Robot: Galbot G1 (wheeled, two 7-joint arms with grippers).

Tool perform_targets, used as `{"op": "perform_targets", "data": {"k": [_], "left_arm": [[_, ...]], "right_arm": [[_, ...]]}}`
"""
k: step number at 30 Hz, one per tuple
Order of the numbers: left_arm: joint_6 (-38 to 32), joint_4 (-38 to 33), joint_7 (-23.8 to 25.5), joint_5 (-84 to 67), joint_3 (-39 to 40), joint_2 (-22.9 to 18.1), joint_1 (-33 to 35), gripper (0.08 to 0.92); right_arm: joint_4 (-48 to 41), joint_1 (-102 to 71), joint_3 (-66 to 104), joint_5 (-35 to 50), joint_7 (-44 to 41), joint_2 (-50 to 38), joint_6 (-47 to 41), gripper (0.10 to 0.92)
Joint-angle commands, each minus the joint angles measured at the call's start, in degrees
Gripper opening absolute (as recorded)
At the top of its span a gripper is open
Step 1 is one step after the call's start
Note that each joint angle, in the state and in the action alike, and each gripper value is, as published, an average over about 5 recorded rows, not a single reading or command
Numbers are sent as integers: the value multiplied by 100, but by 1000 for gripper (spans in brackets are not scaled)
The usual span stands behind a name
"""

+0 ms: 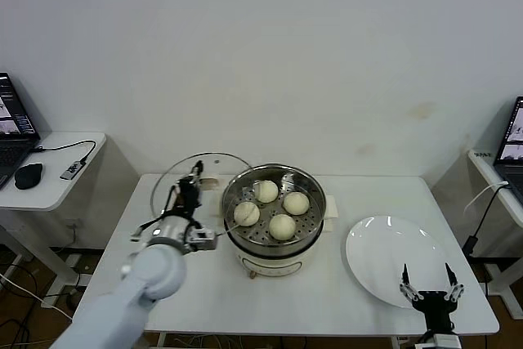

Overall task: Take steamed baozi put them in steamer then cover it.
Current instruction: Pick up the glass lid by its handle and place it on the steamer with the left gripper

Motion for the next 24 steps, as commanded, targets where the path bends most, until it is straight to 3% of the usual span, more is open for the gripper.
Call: {"op": "perform_targets", "data": {"k": [1,9,24], "left_arm": [[368,521,624,1074,911,-1318,-709,148],[363,788,630,1241,1115,-1813,-745,148],[355,1148,580,1234,1213,-1925,-793,148]], "right_arm": [[-68,57,-90,-349,114,24,-19,823],[-78,36,-59,-324,112,22,-18,823],[-163,-7,-63,-286,96,20,6,823]]}}
